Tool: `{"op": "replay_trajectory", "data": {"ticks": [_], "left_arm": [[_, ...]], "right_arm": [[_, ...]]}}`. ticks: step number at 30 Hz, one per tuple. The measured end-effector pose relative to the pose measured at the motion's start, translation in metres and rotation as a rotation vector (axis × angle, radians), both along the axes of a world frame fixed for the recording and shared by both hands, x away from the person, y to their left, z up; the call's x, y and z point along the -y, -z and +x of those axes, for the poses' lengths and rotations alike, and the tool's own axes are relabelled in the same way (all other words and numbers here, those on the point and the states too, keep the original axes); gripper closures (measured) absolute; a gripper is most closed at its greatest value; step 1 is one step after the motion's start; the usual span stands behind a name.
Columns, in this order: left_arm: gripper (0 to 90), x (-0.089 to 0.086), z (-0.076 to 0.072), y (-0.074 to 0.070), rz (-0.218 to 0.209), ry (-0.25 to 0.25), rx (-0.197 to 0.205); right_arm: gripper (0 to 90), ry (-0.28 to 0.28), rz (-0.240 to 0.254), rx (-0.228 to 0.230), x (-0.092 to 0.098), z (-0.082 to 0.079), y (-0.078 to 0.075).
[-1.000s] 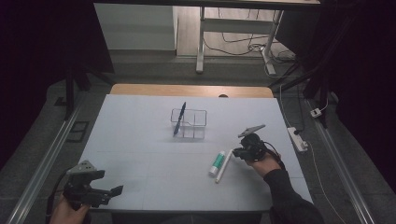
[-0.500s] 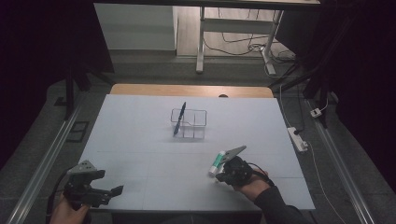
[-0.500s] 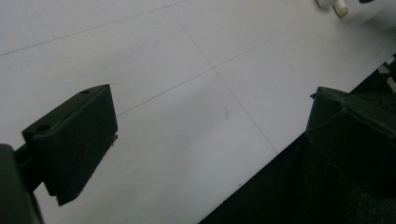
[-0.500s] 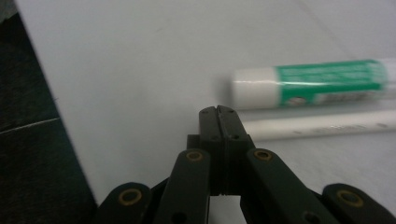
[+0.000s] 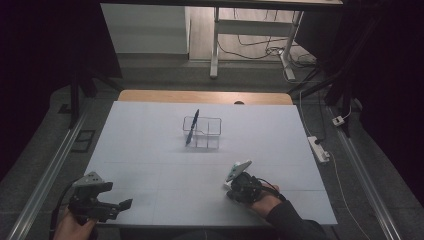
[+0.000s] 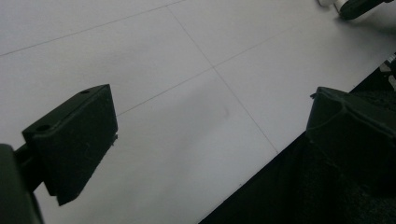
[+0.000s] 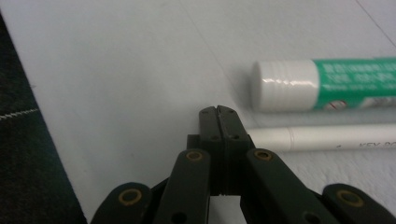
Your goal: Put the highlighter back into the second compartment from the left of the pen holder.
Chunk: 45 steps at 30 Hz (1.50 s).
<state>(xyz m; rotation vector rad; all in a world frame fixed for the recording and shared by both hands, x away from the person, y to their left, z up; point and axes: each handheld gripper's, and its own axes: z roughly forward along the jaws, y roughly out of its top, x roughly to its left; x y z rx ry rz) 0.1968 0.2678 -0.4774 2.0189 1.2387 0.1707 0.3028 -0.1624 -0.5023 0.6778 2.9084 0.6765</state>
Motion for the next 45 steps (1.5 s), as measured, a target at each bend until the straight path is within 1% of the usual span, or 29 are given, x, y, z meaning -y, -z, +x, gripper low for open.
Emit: {"op": "replay_trajectory", "data": {"ticks": [8, 14, 18, 21, 26, 29, 32, 34, 35, 37, 40, 45], "left_arm": [[2.2, 0.0, 0.0, 0.0, 0.0, 0.0, 0.001], [2.2, 0.0, 0.0, 0.0, 0.0, -0.001, 0.0], [2.2, 0.0, 0.0, 0.0, 0.001, -0.001, 0.0], [2.2, 0.0, 0.0, 0.0, 0.001, 0.0, 0.0], [2.3, 0.0, 0.0, 0.0, 0.001, -0.001, 0.0], [2.3, 0.0, 0.0, 0.0, 0.002, -0.001, -0.001], [2.4, 0.001, 0.0, 0.0, 0.003, 0.0, -0.002], [2.3, 0.001, 0.0, 0.0, 0.006, 0.0, -0.001], [2.4, 0.001, 0.0, 0.0, 0.005, 0.0, -0.002], [2.4, 0.001, 0.0, 0.0, 0.005, 0.0, -0.002], [2.4, 0.0, 0.0, 0.0, 0.004, 0.0, -0.002], [2.4, 0.001, 0.0, 0.0, 0.007, 0.001, -0.001]], "right_arm": [[90.0, 0.037, -0.019, -0.008, 0.013, 0.005, -0.001], [90.0, 0.077, -0.03, -0.01, 0.026, 0.009, -0.003], [90.0, 0.097, -0.028, -0.006, 0.034, 0.011, -0.004], [90.0, 0.113, -0.047, 0.007, 0.038, 0.013, -0.004], [90.0, 0.13, -0.037, 0.01, 0.043, 0.015, -0.005], [90.0, 0.131, -0.014, 0.018, 0.042, 0.015, -0.008], [90.0, 0.116, 0.01, 0.024, 0.035, 0.013, -0.011], [90.0, 0.099, 0.015, 0.021, 0.029, 0.013, -0.01], [90.0, 0.092, 0.014, 0.016, 0.025, 0.013, -0.009], [90.0, 0.078, -0.002, 0.012, 0.017, 0.013, -0.007], [90.0, 0.07, -0.024, 0.01, 0.012, 0.016, -0.002], [90.0, 0.089, -0.022, 0.005, 0.011, 0.019, 0.0]]}}
